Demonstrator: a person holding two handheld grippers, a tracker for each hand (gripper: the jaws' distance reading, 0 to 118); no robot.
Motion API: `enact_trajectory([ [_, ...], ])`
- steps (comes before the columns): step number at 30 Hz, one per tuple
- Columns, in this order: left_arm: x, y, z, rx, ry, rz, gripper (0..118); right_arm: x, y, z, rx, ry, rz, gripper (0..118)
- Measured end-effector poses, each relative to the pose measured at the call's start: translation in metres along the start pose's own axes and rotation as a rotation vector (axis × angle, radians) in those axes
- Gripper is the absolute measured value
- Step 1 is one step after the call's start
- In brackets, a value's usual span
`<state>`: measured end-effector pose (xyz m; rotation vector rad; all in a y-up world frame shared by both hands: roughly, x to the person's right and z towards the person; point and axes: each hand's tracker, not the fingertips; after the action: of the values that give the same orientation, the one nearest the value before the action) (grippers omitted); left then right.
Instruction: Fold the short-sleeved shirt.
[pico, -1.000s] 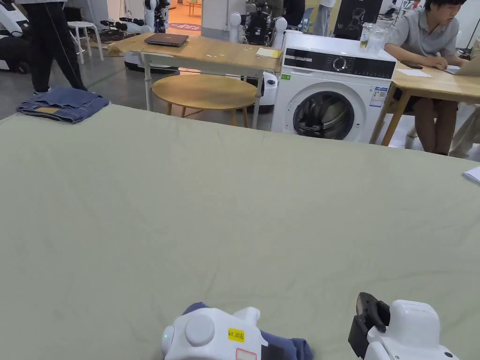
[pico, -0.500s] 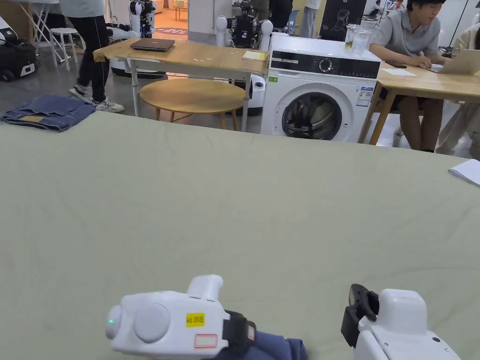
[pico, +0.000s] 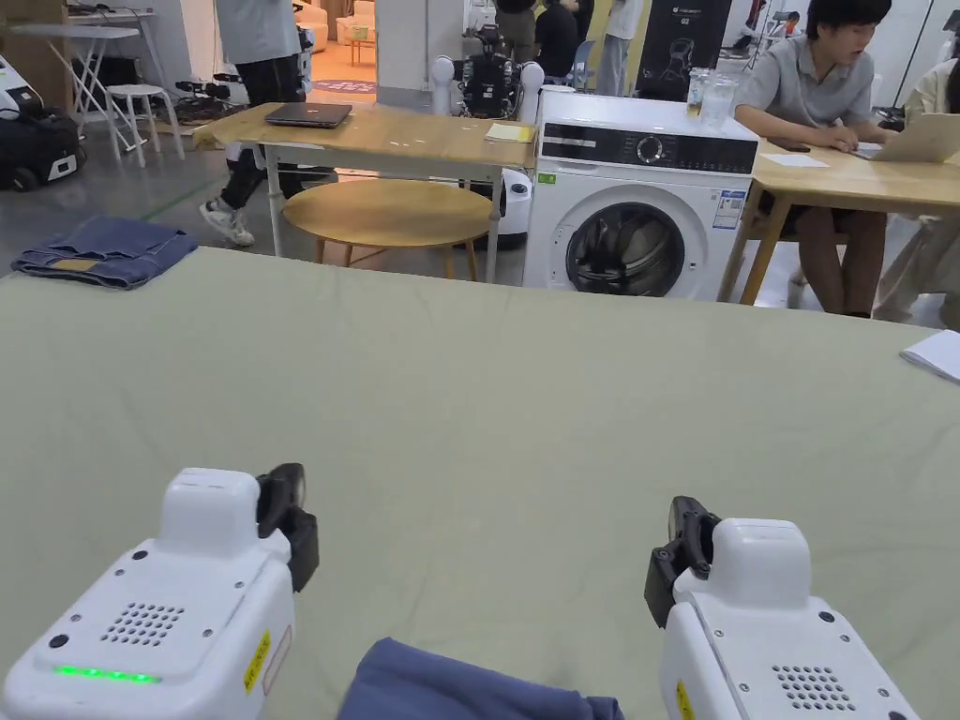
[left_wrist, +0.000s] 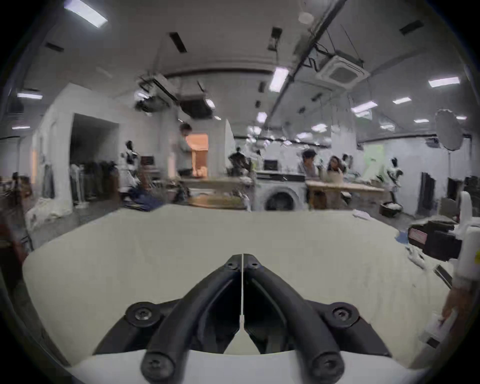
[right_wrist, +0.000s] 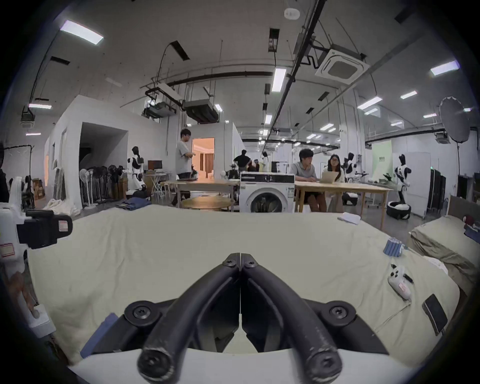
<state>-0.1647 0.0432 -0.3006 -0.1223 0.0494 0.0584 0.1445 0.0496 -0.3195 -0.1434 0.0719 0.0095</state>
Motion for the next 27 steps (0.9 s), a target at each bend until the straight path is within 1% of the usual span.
enact_trajectory([
  [4,-0.012,-0.001,-0.003,-0.029,-0.006,0.063,0,0.0,0.005,0.005,0.001,0.011,0.015,0],
  [6,-0.015,-0.003,-0.001,-0.023,0.004,0.058,0,0.001,0.002,0.011,-0.034,0.016,0.017,0],
  [7,-0.016,-0.005,0.0,-0.026,0.013,0.053,0,0.003,-0.003,0.014,-0.061,0.026,0.004,0],
  [9,-0.02,-0.007,0.001,-0.037,0.014,0.047,0,0.002,-0.014,0.02,-0.149,0.05,0.001,0],
  [11,-0.022,-0.009,0.002,-0.049,0.013,0.046,0,0.0,-0.028,0.025,-0.234,0.097,-0.001,0],
  [15,-0.027,-0.015,0.003,-0.09,-0.007,0.052,0,-0.015,-0.064,0.03,-0.405,0.207,0.03,0],
  [18,-0.031,-0.022,0.004,-0.125,-0.015,0.058,0,-0.027,-0.091,0.019,-0.52,0.254,0.069,0],
  [19,-0.033,-0.025,0.005,-0.138,-0.021,0.061,0,-0.03,-0.101,0.013,-0.563,0.273,0.069,0],
  [20,-0.034,-0.028,0.006,-0.158,-0.023,0.065,0,-0.03,-0.109,0.008,-0.585,0.272,0.064,0],
  [22,-0.039,-0.035,0.009,-0.215,-0.057,0.083,0,-0.03,-0.127,-0.005,-0.636,0.178,0.104,0],
  [24,-0.047,-0.045,0.012,-0.261,-0.086,0.112,0,-0.025,-0.135,-0.008,-0.631,0.189,0.051,0],
  [25,-0.052,-0.051,0.013,-0.315,-0.103,0.14,0,-0.023,-0.133,-0.007,-0.616,0.181,0.02,0],
  [27,-0.064,-0.062,0.011,-0.401,-0.129,0.206,0,-0.025,-0.13,-0.005,-0.621,0.178,0.028,0],
])
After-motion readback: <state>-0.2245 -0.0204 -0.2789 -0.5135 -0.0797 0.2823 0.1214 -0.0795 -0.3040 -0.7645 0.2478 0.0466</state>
